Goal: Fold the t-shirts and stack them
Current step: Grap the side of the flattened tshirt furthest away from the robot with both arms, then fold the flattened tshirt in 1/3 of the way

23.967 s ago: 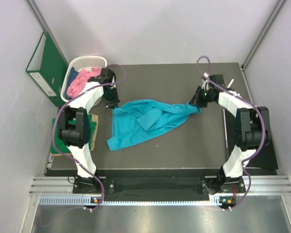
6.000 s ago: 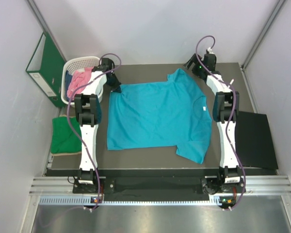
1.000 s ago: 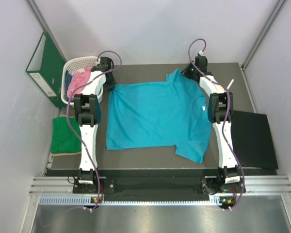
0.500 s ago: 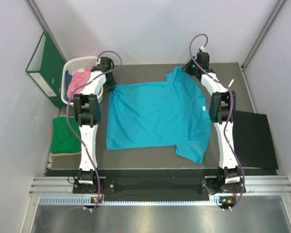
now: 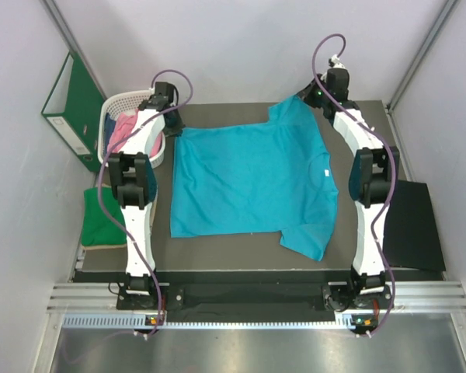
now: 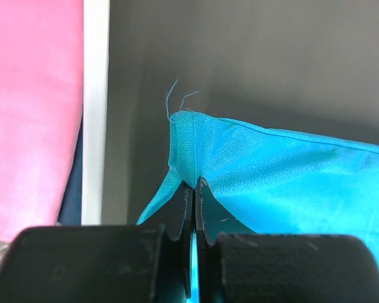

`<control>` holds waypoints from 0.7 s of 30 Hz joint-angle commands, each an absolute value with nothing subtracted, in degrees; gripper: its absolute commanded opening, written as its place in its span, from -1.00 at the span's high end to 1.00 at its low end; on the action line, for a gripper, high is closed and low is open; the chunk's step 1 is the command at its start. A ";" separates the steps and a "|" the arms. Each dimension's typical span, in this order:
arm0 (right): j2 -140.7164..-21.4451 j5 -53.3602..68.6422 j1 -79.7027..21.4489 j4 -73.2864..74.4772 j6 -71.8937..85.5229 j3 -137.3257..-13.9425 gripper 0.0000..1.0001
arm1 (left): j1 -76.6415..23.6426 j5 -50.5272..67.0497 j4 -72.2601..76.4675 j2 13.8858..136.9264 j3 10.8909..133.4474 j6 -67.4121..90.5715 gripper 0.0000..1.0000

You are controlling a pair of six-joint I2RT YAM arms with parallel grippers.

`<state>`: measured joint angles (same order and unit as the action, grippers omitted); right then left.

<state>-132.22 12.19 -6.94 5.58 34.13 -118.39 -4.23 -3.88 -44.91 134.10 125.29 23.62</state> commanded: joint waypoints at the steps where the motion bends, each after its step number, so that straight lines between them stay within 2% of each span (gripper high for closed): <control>1: -122.80 12.83 -6.50 5.01 32.08 -111.81 1.00 | -4.39 -2.73 -44.12 128.59 121.57 22.59 1.00; 9: -110.77 14.41 -6.42 10.01 30.41 -98.55 1.00 | -4.39 -1.41 -45.61 123.76 114.71 22.68 1.00; 17: -101.87 13.80 -6.42 19.94 28.30 -90.27 1.00 | -4.48 -0.26 -51.14 121.99 111.62 23.29 1.00; 21: -96.61 13.19 -6.42 24.34 29.53 -84.48 1.00 | -4.57 2.72 -51.77 119.80 105.93 24.34 1.00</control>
<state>-102.28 13.56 -6.61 19.09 29.58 -87.90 -4.27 0.45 -49.34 124.92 110.34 23.62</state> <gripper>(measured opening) 0.010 0.017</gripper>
